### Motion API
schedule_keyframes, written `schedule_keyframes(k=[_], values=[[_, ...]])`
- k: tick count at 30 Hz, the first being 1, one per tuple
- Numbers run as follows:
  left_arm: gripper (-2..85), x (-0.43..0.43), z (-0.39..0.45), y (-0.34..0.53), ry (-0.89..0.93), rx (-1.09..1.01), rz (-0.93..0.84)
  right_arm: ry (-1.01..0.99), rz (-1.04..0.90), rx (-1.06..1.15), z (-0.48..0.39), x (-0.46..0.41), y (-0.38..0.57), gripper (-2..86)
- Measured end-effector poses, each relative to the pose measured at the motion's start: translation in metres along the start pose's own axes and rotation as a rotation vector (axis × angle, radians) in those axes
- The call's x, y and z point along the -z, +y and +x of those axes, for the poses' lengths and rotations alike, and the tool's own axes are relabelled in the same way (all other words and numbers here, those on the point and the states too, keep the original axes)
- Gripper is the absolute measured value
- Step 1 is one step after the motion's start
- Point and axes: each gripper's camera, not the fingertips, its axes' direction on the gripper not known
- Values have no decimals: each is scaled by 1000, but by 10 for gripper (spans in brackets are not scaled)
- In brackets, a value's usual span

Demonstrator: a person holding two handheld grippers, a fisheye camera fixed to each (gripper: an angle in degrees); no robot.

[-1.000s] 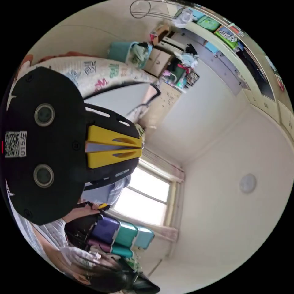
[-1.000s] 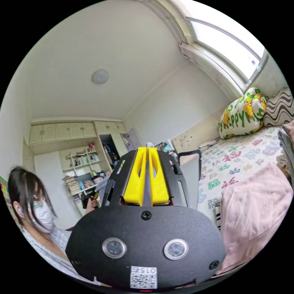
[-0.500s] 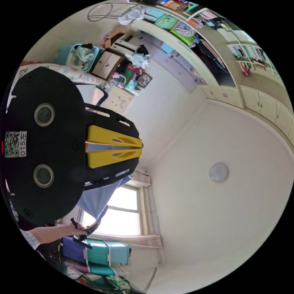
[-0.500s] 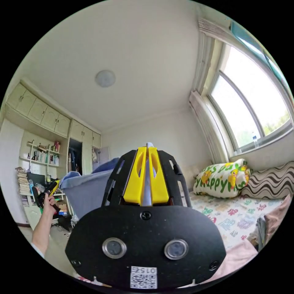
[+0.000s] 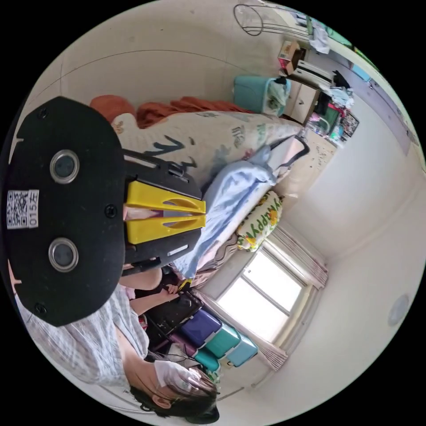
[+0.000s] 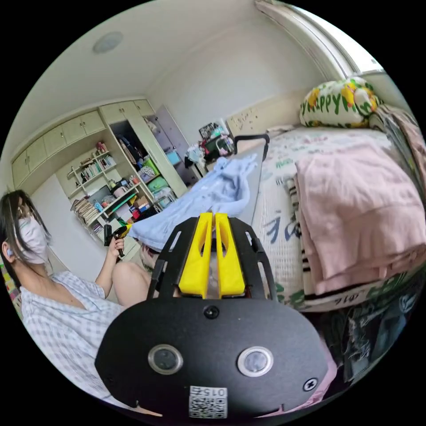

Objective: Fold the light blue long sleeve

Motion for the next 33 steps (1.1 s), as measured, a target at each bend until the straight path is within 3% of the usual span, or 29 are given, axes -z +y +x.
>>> schedule_keyframes(k=[6,11,19,22,27,33], values=[[-8,-20,22,42,-58,-28,-44,16,94,-119,39,-10,50,0],[-6,-47,43,50,-190,-79,-141,117,52,-134,56,-36,58,0],[9,-46,42,72,-206,-28,-96,121,-19,-163,78,-75,70,6],[55,-26,45,82,-269,0,-9,172,17,-151,78,-69,74,19],[89,-19,54,69,-234,-17,85,296,53,-9,56,-73,49,64],[82,-62,69,-6,-231,-78,90,216,-21,195,26,-147,-36,78]])
